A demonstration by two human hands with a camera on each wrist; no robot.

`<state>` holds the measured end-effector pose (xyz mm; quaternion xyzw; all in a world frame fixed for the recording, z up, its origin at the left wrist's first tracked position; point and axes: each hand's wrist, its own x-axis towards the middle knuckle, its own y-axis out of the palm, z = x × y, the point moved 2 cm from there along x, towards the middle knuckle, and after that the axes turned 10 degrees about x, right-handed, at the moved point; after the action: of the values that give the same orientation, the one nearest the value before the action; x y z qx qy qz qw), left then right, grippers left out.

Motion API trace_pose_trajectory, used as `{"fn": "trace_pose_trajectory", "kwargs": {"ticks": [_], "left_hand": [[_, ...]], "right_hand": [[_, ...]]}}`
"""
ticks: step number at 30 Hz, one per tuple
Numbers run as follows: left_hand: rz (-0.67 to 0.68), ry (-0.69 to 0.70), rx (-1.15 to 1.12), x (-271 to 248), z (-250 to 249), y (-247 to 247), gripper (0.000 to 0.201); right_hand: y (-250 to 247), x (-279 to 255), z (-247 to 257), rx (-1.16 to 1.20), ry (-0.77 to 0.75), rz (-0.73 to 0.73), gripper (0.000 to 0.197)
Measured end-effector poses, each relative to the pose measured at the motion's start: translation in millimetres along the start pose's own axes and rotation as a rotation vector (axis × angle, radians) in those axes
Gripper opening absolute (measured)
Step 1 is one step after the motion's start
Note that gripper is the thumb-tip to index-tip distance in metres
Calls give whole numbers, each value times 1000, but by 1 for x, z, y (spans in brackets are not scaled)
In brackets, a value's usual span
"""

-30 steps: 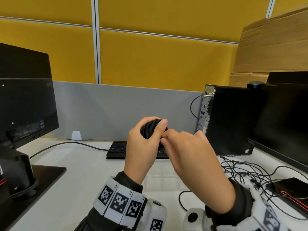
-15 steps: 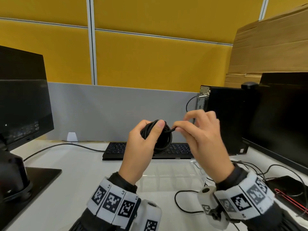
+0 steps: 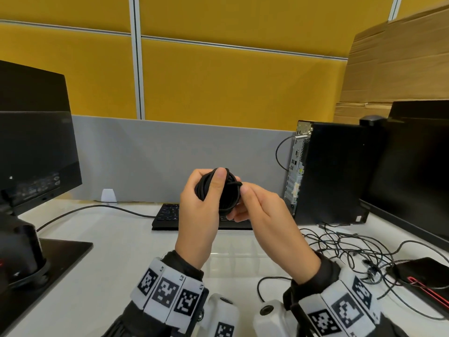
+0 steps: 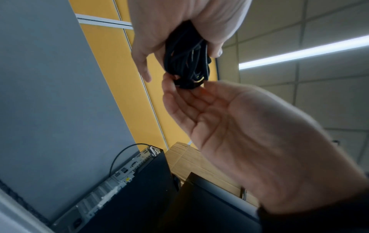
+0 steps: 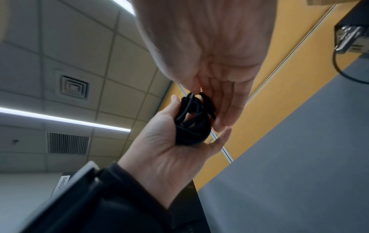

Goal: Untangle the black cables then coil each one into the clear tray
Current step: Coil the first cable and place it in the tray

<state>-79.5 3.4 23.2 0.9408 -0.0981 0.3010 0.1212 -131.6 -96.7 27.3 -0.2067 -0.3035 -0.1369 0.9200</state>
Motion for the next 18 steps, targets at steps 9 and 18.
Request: {"fn": "trace_pose_trajectory", "kwargs": {"ticks": [9, 18], "left_hand": [[-35, -66, -73, 2, 21, -2, 46], [233, -339, 285, 25, 58, -48, 30]], "right_hand": [[24, 16, -14, 217, 146, 11, 27], [44, 50, -70, -143, 319, 181, 29]]}}
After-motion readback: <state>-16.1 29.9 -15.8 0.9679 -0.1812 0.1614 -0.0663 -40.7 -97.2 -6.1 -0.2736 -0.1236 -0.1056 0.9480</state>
